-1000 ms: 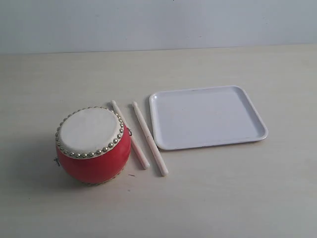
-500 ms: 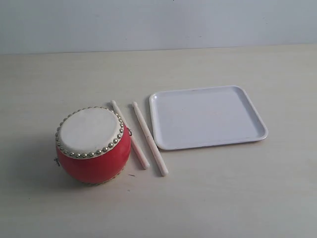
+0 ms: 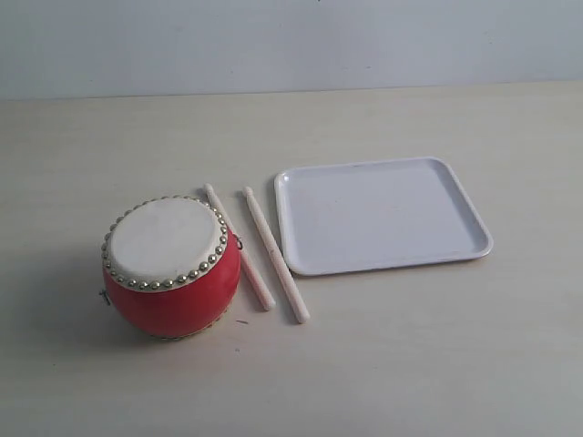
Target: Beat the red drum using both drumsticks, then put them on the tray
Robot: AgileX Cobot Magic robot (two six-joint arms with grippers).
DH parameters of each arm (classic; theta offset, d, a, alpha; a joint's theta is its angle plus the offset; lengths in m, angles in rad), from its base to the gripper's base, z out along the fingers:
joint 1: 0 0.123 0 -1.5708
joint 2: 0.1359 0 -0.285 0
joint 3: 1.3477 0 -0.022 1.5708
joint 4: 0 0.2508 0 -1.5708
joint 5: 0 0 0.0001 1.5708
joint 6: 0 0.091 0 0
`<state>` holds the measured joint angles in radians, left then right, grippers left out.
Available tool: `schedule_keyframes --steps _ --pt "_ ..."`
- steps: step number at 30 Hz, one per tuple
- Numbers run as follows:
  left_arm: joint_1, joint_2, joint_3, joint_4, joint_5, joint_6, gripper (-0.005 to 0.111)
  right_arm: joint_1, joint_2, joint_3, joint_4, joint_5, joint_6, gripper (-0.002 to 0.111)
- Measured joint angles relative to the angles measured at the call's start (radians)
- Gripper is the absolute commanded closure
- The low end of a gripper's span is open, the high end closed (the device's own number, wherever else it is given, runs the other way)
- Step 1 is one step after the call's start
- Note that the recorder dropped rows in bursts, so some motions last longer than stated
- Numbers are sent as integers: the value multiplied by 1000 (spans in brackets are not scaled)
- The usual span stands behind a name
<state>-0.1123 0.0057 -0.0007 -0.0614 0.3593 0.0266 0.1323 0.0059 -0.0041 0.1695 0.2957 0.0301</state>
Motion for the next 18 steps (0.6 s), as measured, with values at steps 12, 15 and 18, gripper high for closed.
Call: schedule_keyframes --steps 12,15,18 --pt "0 0 0 4 0 0 107 0 0 0 0 0 0 108" --pt "0 0 0 6 0 0 107 0 0 0 0 0 0 108" --pt "0 0 0 6 0 0 107 0 0 0 0 0 0 108"
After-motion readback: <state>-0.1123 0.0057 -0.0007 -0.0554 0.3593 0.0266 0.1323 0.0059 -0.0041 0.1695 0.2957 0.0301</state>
